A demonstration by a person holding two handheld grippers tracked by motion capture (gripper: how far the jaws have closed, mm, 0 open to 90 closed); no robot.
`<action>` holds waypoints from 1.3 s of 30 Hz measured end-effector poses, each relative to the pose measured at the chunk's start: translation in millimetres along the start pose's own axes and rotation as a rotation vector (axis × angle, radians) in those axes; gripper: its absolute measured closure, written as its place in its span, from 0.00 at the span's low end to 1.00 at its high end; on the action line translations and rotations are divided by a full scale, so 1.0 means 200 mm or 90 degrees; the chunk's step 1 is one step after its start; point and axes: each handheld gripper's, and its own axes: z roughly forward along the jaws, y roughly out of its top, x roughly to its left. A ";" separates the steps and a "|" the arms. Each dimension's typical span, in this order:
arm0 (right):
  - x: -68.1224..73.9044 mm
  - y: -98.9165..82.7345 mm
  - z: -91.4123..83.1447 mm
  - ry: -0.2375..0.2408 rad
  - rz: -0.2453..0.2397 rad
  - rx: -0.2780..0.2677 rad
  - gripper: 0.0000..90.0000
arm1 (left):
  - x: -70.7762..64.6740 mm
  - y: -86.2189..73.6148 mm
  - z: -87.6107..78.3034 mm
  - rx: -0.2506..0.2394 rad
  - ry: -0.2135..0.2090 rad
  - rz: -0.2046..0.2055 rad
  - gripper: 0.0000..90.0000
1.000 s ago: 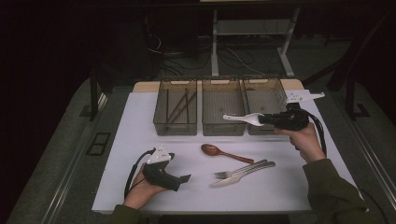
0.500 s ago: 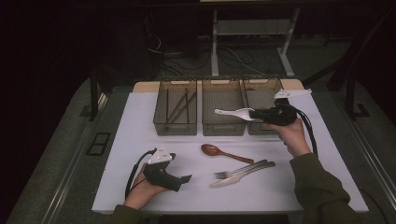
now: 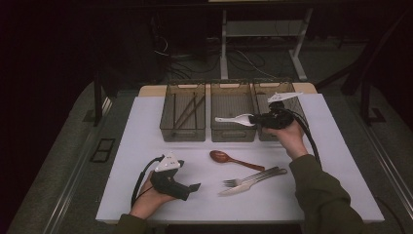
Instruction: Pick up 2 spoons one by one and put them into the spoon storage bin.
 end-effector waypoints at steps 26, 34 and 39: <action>0.00 0.00 0.03 -0.029 -0.017 0.009 0.77 | 0.00 0.00 0.00 0.002 -0.002 0.000 0.00; 0.02 0.00 -0.04 -0.009 -0.006 -0.033 0.63 | 0.00 0.00 0.00 -0.001 -0.001 -0.001 0.00; 0.03 -0.02 -0.11 0.004 -0.003 -0.049 0.58 | 0.00 0.00 0.00 0.001 -0.001 0.001 0.00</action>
